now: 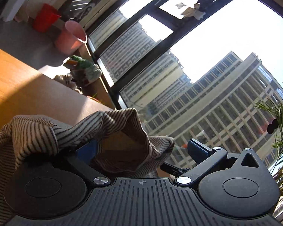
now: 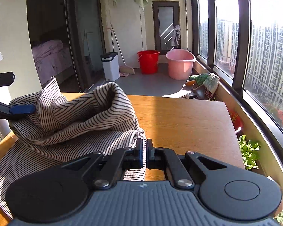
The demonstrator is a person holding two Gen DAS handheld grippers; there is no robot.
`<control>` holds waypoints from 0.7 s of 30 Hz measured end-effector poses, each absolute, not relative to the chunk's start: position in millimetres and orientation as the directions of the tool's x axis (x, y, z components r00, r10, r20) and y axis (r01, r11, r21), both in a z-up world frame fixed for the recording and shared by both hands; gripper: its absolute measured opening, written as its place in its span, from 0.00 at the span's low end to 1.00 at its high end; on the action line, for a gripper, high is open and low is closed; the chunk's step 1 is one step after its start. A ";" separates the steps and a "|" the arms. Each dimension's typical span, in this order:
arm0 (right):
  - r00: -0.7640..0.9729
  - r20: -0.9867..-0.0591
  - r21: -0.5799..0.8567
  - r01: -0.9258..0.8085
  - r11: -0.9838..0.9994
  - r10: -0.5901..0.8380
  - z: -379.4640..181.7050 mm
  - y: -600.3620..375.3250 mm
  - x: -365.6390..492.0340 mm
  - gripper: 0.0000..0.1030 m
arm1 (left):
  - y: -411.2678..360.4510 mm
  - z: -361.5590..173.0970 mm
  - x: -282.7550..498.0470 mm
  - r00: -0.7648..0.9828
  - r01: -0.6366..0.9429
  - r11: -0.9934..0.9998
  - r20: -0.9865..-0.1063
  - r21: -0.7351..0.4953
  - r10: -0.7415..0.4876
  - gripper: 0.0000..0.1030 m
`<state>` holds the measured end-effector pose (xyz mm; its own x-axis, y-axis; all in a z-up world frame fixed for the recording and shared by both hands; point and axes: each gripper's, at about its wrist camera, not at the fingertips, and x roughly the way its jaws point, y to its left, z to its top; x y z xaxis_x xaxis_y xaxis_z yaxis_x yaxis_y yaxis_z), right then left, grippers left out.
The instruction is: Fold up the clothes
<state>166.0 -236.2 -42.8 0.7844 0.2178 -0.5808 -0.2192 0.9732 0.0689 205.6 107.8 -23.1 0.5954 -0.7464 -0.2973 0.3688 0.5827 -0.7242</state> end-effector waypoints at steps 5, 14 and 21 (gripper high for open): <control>0.749 -0.632 0.243 -0.054 0.969 0.200 -65.1 -286.5 159.0 0.05 | 116.9 -34.7 161.7 0.482 0.418 0.598 -0.391 -0.684 -0.784 1.00; 0.804 -0.436 0.418 -0.216 0.882 0.404 -29.3 -265.8 149.6 0.29 | 150.5 12.5 142.0 0.665 0.406 0.672 -0.304 -0.620 -0.682 1.00; 0.735 -0.528 0.257 -0.339 0.905 0.425 -45.9 -195.3 165.9 0.39 | 123.6 -16.4 181.8 0.663 0.338 0.805 -0.484 -0.488 -0.572 1.00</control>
